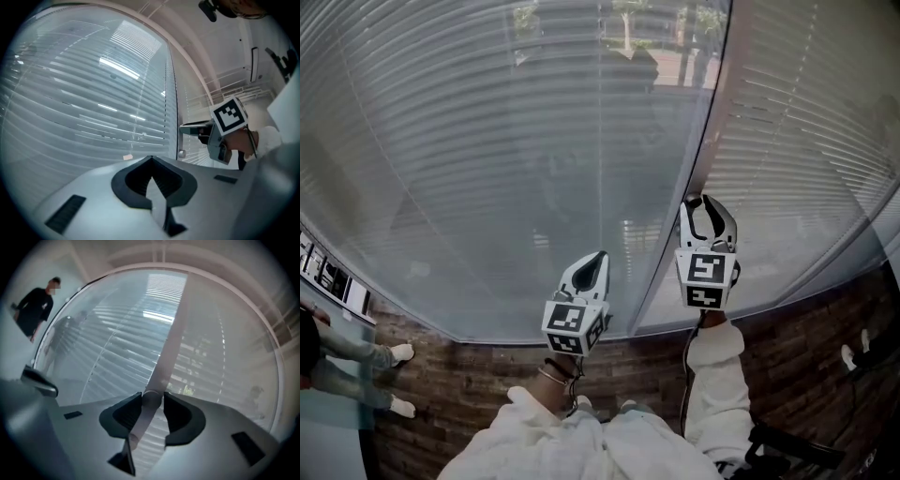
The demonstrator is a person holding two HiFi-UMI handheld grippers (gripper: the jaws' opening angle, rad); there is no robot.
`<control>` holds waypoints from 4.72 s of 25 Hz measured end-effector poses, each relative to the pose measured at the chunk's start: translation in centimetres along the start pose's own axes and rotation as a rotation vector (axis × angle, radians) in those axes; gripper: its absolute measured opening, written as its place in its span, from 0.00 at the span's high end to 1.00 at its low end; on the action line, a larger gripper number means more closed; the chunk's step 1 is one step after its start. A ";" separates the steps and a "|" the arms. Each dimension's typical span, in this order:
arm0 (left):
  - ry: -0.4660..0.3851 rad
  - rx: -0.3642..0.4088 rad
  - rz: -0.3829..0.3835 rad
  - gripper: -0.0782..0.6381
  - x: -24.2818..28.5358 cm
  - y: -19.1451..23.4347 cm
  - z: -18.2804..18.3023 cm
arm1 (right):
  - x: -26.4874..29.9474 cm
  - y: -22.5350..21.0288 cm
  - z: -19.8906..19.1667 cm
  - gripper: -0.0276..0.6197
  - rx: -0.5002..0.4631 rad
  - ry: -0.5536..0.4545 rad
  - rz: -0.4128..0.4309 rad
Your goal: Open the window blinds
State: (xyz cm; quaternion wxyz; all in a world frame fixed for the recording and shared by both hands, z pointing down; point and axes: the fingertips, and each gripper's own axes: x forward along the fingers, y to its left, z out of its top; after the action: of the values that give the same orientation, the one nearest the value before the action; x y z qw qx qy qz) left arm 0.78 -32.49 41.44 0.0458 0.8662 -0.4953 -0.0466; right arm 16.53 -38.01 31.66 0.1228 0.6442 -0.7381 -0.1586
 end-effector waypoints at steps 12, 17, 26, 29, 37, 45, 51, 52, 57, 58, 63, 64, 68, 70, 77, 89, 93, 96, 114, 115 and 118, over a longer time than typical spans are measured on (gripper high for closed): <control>0.001 0.004 -0.017 0.90 0.8 -1.0 0.3 | 0.3 -0.9 -0.4 0.76 0.549 -0.056 0.004; -0.003 0.005 -0.016 0.90 0.7 -0.9 0.4 | 0.3 -1.2 -0.5 0.76 0.824 -0.097 0.010; -0.007 0.006 -0.022 0.90 0.4 -0.3 0.4 | 0.3 0.5 0.7 0.72 -0.223 0.062 0.025; -0.007 0.008 -0.025 0.90 0.4 -0.5 0.3 | 0.4 0.3 0.6 0.75 -0.067 0.044 0.001; -0.012 0.005 -0.029 0.90 0.6 -0.6 0.3 | 0.4 -1.5 -0.1 0.75 0.712 -0.080 0.008; -0.016 0.000 -0.025 0.90 0.6 -0.3 0.3 | 0.5 -0.1 -0.2 0.75 -0.026 0.050 0.016; -0.017 -0.001 -0.032 0.90 0.8 -0.6 0.2 | 0.5 -0.1 -0.3 0.75 0.057 0.038 0.013; -0.018 -0.001 -0.032 0.90 0.8 -0.6 0.2 | 0.5 -0.3 -0.4 0.75 0.132 0.029 0.013; -0.019 0.000 -0.029 0.90 0.8 -0.5 0.3 | 0.5 -0.9 -0.7 0.76 0.553 -0.030 0.037; -0.020 0.000 -0.028 0.90 0.7 -0.5 0.4 | 0.5 -1.0 -0.7 0.76 0.610 -0.037 0.038; -0.021 -0.004 -0.030 0.90 0.4 -0.7 0.3 | 0.4 -1.2 -0.7 0.76 0.865 -0.072 0.045; -0.021 -0.004 -0.031 0.90 0.3 -0.7 0.3 | 0.4 -1.2 -0.7 0.76 0.871 -0.074 0.053; -0.016 0.000 -0.029 0.90 0.2 -0.6 0.2 | 0.3 -0.7 -0.7 0.75 0.347 0.004 0.052; -0.014 0.001 -0.024 0.90 0.2 -0.3 0.1 | 0.3 -0.3 -0.4 0.75 0.052 0.044 0.026; -0.009 -0.004 -0.028 0.90 0.5 -0.6 -0.1 | 0.5 -0.1 -0.2 0.76 0.033 0.056 -0.005; -0.020 0.002 -0.021 0.90 0.9 -0.3 0.4 | 0.4 -0.3 -0.7 0.76 0.240 -0.024 -0.003; -0.023 0.004 -0.015 0.90 0.9 -0.1 0.6 | 0.3 0.4 0.0 0.74 -0.179 0.012 -0.025; -0.020 0.002 -0.015 0.90 1.0 -0.1 0.5 | 0.4 0.6 0.2 0.74 -0.204 0.027 -0.011; -0.013 0.006 -0.033 0.90 1.1 -0.2 0.3 | 0.4 -1.0 -0.2 0.75 0.541 -0.029 0.044; -0.014 0.005 -0.034 0.90 1.1 -0.3 0.3 | 0.4 -1.0 -0.2 0.75 0.605 -0.045 0.047; -0.014 0.003 -0.035 0.90 1.1 -0.3 0.4 | 0.3 -1.0 -0.1 0.75 0.648 -0.068 0.071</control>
State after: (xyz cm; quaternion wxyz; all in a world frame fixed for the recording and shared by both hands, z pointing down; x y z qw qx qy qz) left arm 1.53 -33.30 41.02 0.0402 0.8746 -0.4804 -0.0526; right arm 17.41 -38.44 31.35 -0.1080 0.6181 -0.7757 0.0677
